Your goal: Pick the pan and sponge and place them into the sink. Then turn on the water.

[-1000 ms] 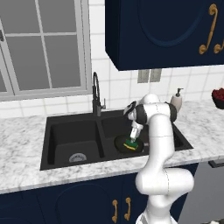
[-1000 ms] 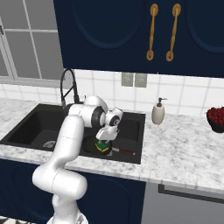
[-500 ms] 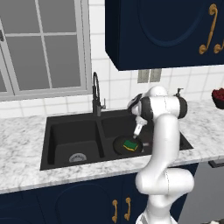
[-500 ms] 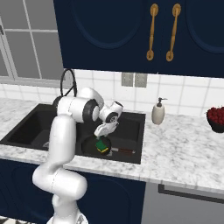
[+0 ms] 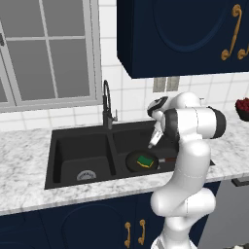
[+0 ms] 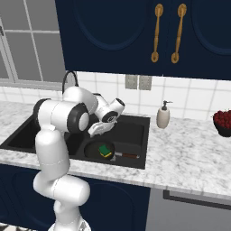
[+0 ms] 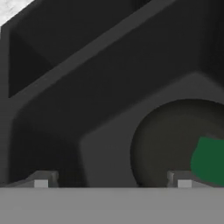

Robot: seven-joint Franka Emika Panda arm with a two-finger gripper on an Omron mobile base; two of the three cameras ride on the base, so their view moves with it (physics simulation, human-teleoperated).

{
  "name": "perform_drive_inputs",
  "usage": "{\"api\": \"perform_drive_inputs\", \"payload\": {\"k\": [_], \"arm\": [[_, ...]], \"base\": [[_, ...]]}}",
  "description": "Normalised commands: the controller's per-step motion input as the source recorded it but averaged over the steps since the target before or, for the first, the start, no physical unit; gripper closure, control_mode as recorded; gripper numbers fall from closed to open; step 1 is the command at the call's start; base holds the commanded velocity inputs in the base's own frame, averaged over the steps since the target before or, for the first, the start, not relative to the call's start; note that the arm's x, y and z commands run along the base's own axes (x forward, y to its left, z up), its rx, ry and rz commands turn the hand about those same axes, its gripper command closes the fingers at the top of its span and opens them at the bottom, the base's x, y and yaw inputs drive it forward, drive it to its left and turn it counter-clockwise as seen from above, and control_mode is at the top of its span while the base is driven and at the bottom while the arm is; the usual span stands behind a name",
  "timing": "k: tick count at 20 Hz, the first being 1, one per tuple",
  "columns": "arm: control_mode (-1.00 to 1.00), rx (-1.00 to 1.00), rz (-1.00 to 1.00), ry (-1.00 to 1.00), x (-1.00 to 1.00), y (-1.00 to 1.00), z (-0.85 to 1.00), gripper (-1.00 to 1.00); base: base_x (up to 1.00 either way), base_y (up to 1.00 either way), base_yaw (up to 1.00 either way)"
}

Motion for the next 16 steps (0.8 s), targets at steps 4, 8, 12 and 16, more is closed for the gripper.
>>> {"api": "perform_drive_inputs", "payload": {"k": [4, 8, 12, 16], "arm": [[-1.0, 0.23, -0.19, -0.05, -0.36, 0.02, 0.52, -1.0], [-1.0, 0.3, -0.17, 0.0, -0.42, 0.0, 0.42, -1.0], [-1.0, 0.31, -0.17, -0.01, -0.38, 0.0, 0.81, -1.0], [-1.0, 0.23, -0.21, -0.18, -0.51, 0.09, 0.63, -1.0]], "base": [[0.0, 0.0, 0.0], [0.0, 0.0, 0.0], [0.0, 0.0, 0.0], [0.0, 0.0, 0.0]]}}
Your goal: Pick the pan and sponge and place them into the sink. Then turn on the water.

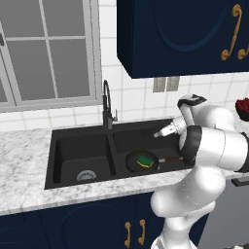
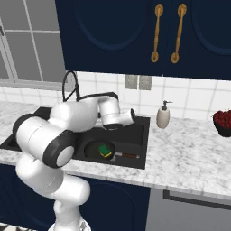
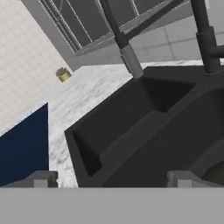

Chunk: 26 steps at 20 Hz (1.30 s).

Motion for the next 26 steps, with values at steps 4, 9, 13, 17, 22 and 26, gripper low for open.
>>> {"api": "perform_drive_inputs", "payload": {"k": [4, 9, 13, 17, 22, 26], "arm": [[-1.0, 0.02, -0.29, -0.54, -0.44, 0.4, 0.37, -1.0], [-1.0, -0.03, -0.43, -0.6, -0.13, 0.45, 0.34, -1.0], [-1.0, 0.03, -0.35, -0.37, 0.01, 0.2, 0.38, -1.0], [-1.0, 0.19, -0.19, -0.38, 0.0, 0.0, 0.27, -1.0], [-1.0, 0.14, -0.16, -0.21, 0.16, 0.04, 0.32, -1.0], [-1.0, 0.0, -0.03, 0.03, 0.53, 0.09, 0.04, -1.0]], "base": [[0.0, 0.0, 0.0], [0.0, 0.0, 0.0], [0.0, 0.0, 0.0], [0.0, 0.0, 0.0], [0.0, 0.0, 0.0], [0.0, 0.0, 0.0]]}}
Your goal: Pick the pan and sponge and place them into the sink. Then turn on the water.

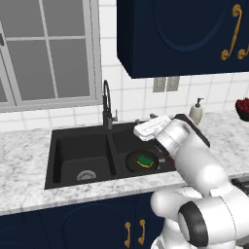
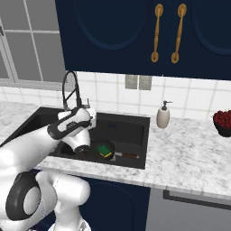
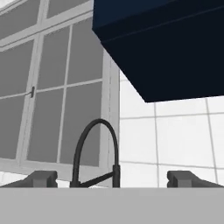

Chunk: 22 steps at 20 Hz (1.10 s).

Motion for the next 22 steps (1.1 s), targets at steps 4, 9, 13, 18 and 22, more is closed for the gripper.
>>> {"api": "perform_drive_inputs", "payload": {"k": [4, 9, 13, 18, 22], "arm": [[-1.0, 0.0, 0.0, 0.16, 0.83, 0.0, 0.0, -1.0], [-1.0, 0.0, 0.0, 0.01, 0.72, 0.0, -0.09, -1.0], [-1.0, 0.0, 0.0, 0.0, 0.74, 0.08, -0.29, -1.0], [-1.0, 0.0, 0.0, 0.0, 0.66, 0.25, -0.35, -1.0], [-1.0, 0.0, 0.0, 0.0, 0.64, 0.24, -0.3, -1.0]], "base": [[0.0, 0.0, 0.0], [0.0, 0.0, 0.0], [0.0, 0.0, 0.0], [0.0, 0.0, 0.0], [0.0, 0.0, 0.0]]}}
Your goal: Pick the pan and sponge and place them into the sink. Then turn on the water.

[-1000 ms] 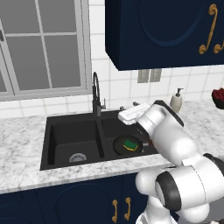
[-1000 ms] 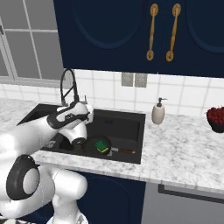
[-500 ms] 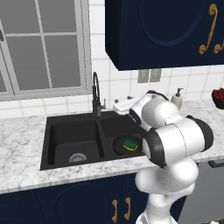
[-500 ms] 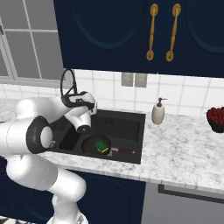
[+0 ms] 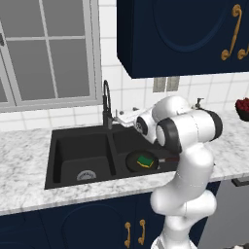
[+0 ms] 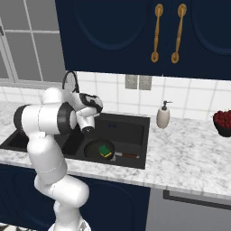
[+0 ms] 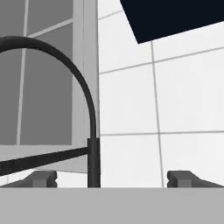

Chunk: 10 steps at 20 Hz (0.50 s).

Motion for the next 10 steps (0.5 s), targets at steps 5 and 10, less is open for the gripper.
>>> {"api": "perform_drive_inputs", "payload": {"k": [5, 10], "arm": [[-1.0, 0.0, 0.0, 0.01, 0.62, 0.01, -0.13, -1.0], [-1.0, 0.0, 0.0, 0.0, 0.4, 0.0, -0.18, -1.0]], "base": [[0.0, 0.0, 0.0], [0.0, 0.0, 0.0]]}}
